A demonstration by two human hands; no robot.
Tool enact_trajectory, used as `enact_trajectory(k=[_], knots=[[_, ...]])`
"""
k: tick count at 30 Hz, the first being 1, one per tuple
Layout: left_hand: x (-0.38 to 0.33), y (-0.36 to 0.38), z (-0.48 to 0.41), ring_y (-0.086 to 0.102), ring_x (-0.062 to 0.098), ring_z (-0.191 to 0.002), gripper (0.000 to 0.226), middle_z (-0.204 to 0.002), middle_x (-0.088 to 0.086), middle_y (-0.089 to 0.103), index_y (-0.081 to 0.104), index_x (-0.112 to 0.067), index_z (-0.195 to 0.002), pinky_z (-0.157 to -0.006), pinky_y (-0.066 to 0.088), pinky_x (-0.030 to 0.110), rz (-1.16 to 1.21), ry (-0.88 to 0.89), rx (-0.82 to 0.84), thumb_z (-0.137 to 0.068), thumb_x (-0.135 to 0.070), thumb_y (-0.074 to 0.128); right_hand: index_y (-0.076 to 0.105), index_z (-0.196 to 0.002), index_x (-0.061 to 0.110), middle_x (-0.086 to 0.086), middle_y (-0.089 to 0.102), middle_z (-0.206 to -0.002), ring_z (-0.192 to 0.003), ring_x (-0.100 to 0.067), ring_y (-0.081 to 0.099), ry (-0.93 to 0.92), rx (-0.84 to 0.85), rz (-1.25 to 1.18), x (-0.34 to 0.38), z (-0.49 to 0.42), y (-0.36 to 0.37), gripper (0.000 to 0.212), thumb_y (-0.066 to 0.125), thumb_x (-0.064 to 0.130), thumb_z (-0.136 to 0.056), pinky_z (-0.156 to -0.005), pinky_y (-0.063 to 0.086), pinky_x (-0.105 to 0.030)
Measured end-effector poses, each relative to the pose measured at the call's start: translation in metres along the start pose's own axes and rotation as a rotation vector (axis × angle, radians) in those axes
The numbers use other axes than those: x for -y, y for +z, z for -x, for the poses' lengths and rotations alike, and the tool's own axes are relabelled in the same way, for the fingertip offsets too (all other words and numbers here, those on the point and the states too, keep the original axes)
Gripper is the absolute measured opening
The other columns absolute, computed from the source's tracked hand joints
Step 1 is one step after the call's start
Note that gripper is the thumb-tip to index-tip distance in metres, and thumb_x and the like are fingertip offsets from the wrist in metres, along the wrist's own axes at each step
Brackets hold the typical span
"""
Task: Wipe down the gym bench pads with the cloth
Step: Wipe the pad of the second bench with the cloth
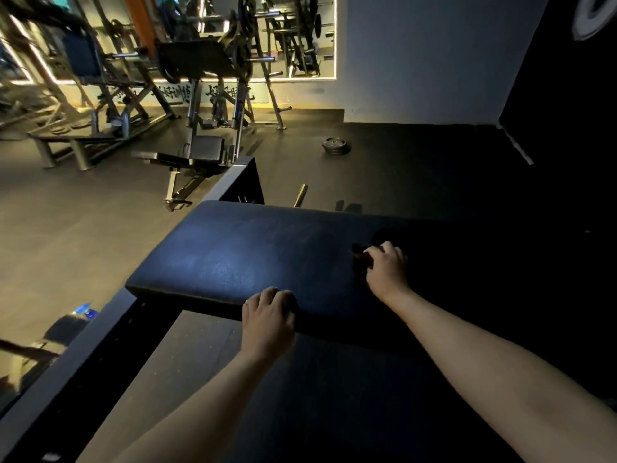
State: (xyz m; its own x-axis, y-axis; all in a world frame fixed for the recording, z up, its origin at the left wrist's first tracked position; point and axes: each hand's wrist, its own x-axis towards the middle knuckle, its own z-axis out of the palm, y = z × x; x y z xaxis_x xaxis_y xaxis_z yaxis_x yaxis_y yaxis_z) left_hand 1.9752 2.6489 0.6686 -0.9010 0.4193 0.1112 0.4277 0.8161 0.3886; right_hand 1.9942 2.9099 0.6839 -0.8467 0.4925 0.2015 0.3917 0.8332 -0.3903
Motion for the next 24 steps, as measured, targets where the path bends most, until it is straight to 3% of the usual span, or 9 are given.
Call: enact_trajectory(k=[3,6,9,12,15,18,24], knots=[[-0.009,0.004,-0.015,0.037,0.022,-0.131,0.028,-0.136,-0.007,0.051,0.059,-0.033,-0.126,-0.109,0.026,0.035,0.01,-0.049,-0.025,-0.102,-0.039,0.046,0.049,-0.139,0.02,-0.015,0.045,-0.131,-0.124,-0.035,0.041,-0.038,0.135,-0.219,0.01,0.001,0.006,0.05,0.062,0.03,-0.091,-0.106,0.035,-0.041],[-0.021,0.016,-0.04,0.043,0.025,-0.131,0.047,-0.134,-0.004,0.055,0.059,-0.032,-0.125,-0.109,0.028,0.038,-0.026,-0.125,0.002,-0.094,-0.053,0.03,0.025,-0.152,0.027,-0.011,0.033,-0.146,-0.135,-0.029,0.026,-0.264,0.405,-0.328,0.029,0.018,0.006,0.075,0.063,0.038,-0.088,-0.114,0.023,-0.037],[-0.03,0.03,-0.065,0.046,0.028,-0.132,0.066,-0.14,0.0,0.055,0.059,-0.029,-0.13,-0.111,0.03,0.04,-0.051,-0.182,0.009,-0.085,-0.056,0.019,0.035,-0.143,0.025,-0.009,0.043,-0.139,-0.127,-0.025,0.039,-0.488,0.472,-0.398,0.025,0.015,-0.002,0.063,0.063,0.025,-0.087,-0.111,0.029,-0.031],[-0.045,0.03,-0.076,0.034,0.028,-0.137,0.06,-0.153,0.0,0.042,0.049,-0.028,-0.142,-0.114,0.023,0.04,-0.049,-0.282,0.036,-0.091,-0.05,0.025,0.052,-0.122,0.021,-0.008,0.053,-0.129,-0.124,-0.025,0.042,-0.757,0.48,-0.328,0.01,0.005,0.003,0.041,0.06,0.012,-0.083,-0.108,0.036,-0.04],[-0.057,0.033,-0.081,0.025,0.026,-0.14,0.06,-0.159,-0.005,0.032,0.042,-0.032,-0.146,-0.115,0.016,0.042,-0.037,-0.358,0.033,-0.091,-0.047,0.025,0.063,-0.108,0.019,-0.001,0.061,-0.118,-0.112,-0.025,0.053,-0.902,0.437,-0.249,-0.004,-0.018,0.015,0.027,0.057,0.009,-0.084,-0.092,0.048,-0.045],[-0.066,0.034,-0.088,0.022,0.026,-0.142,0.055,-0.161,-0.008,0.027,0.038,-0.037,-0.149,-0.113,0.015,0.043,-0.067,-0.355,0.056,-0.095,-0.048,0.029,0.068,-0.11,0.019,0.0,0.062,-0.12,-0.104,-0.028,0.053,-0.865,0.355,-0.209,-0.014,-0.061,0.025,0.031,0.055,0.005,-0.086,-0.087,0.049,-0.046],[-0.093,0.047,-0.102,0.011,0.025,-0.146,0.05,-0.166,-0.01,0.013,0.027,-0.046,-0.151,-0.113,0.007,0.049,-0.078,-0.32,0.138,-0.102,-0.047,0.035,0.063,-0.124,0.03,0.004,0.052,-0.137,-0.12,-0.03,0.045,-0.459,0.299,-0.102,-0.042,-0.16,0.044,0.045,0.049,0.006,-0.089,-0.102,0.041,-0.042]])
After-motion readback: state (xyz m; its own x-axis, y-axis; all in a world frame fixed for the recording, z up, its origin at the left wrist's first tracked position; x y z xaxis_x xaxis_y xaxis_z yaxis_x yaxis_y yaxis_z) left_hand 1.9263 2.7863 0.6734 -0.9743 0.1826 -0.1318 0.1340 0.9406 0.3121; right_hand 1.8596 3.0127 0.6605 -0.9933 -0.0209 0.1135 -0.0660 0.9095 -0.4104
